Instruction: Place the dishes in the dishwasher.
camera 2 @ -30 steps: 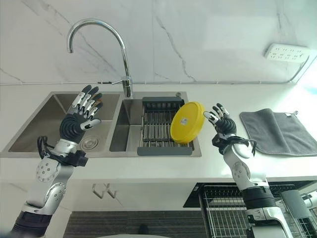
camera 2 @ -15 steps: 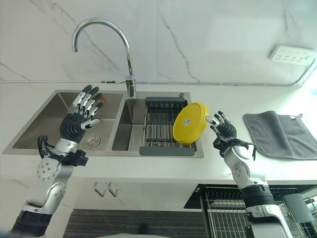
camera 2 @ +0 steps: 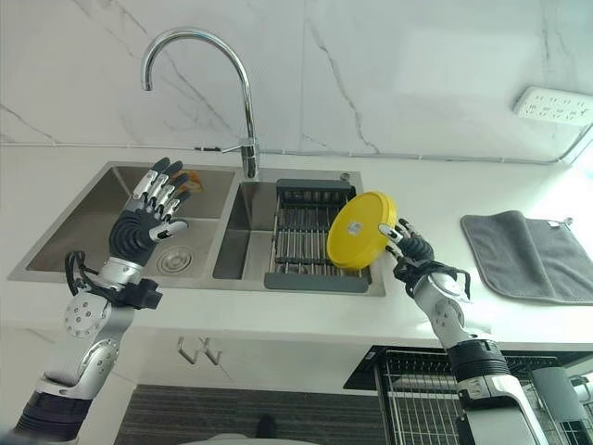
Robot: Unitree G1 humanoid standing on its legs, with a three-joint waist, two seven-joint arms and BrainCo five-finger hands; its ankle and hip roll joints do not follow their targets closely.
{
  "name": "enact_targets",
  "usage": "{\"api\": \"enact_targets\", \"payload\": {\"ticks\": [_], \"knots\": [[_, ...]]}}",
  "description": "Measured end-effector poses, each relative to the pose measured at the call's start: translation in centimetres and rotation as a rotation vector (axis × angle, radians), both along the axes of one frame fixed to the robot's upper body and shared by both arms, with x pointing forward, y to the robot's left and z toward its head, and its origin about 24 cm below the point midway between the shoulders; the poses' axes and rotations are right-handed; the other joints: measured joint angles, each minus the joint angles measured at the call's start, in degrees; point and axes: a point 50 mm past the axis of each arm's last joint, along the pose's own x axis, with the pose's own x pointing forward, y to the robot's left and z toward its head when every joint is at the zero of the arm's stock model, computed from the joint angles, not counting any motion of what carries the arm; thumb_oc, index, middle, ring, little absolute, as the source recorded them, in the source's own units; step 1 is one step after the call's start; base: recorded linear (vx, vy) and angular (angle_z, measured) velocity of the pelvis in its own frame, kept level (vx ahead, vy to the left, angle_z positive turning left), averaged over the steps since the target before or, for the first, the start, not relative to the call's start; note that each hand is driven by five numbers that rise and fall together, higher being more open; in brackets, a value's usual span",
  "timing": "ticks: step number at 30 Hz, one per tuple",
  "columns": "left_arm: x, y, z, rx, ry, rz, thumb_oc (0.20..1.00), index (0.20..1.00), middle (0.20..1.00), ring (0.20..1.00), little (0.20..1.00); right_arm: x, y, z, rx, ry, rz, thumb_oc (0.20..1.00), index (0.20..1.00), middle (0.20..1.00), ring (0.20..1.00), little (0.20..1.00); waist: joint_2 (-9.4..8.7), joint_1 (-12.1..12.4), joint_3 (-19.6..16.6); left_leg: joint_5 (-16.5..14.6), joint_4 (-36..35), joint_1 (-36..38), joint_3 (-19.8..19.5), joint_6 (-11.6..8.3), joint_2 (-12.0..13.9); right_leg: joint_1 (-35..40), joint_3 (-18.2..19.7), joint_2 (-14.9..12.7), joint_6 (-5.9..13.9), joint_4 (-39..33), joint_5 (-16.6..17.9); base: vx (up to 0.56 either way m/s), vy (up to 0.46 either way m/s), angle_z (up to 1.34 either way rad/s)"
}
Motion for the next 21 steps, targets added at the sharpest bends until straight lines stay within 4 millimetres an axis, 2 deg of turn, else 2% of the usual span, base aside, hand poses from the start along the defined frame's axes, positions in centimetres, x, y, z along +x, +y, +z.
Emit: {"api": "enact_targets", "payload": {"ticks": [7,21], "knots": [[0.3,-0.1,0.7,-0.004,-0.026,0.002,1.000,1.000,1.000,1.000,1.000,0.7,0.3,0.9,0.003,-0.027,0.020,1.000,1.000,1.000,1.000,1.000,0.03,0.13,0.15,0.00,0.01,0.05,-0.23,0.00,-0.09,0.07,-0.12,-0.03,0.06,0.00,-0.06,0.00,0.000,0.00],[0.4,-0.1,0.8,-0.005,-0.029,0.007,1.000,1.000,1.000,1.000,1.000,1.4,0.7,0.7,-0.007,0.006,0.041,1.000,1.000,1.000,1.000,1.000,0.13,0.74,0.75,0.01,0.01,0.18,-1.30,-0.01,-0.40,0.60,-1.33,-0.05,0.04,-0.01,-0.41,0.00,-0.002,0.04]]}}
